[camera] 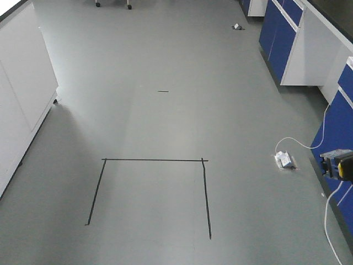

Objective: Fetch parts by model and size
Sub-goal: 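Drive the base to the bench with the red tray, holding both buttons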

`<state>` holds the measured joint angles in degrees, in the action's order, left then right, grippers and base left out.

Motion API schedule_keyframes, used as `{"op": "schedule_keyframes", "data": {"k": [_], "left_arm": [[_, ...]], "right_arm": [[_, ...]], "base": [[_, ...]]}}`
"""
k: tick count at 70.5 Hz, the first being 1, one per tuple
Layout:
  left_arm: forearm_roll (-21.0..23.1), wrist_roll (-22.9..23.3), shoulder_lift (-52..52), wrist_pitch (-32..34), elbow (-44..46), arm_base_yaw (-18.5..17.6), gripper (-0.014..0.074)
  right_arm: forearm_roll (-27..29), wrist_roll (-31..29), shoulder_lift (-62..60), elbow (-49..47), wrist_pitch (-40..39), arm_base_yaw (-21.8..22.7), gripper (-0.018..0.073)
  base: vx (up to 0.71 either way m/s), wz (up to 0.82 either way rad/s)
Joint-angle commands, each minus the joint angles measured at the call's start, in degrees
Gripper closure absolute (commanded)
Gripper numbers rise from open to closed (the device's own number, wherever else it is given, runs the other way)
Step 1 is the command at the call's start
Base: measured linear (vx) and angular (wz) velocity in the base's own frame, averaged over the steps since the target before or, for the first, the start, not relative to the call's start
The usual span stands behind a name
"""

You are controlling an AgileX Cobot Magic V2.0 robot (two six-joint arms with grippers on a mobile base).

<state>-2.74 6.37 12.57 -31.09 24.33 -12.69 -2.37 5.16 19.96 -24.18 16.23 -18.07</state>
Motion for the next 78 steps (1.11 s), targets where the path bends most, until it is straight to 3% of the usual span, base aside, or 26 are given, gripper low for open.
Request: {"op": "schedule_keyframes", "data": {"k": [1, 78], "left_arm": [[0.0, 0.0, 0.8, 4.4, 1.3, -0.3, 0.0604], [0.0, 0.0, 0.8, 4.5, 1.3, -0.3, 0.0603]], "right_arm": [[-0.2, -0.4, 0.4, -1.7, -4.6, 0.2, 0.0567], [-0.2, -0.4, 0.4, -1.7, -4.6, 0.2, 0.0567]], "base": [[0.56, -0.03], [0.62, 0.01]]}}
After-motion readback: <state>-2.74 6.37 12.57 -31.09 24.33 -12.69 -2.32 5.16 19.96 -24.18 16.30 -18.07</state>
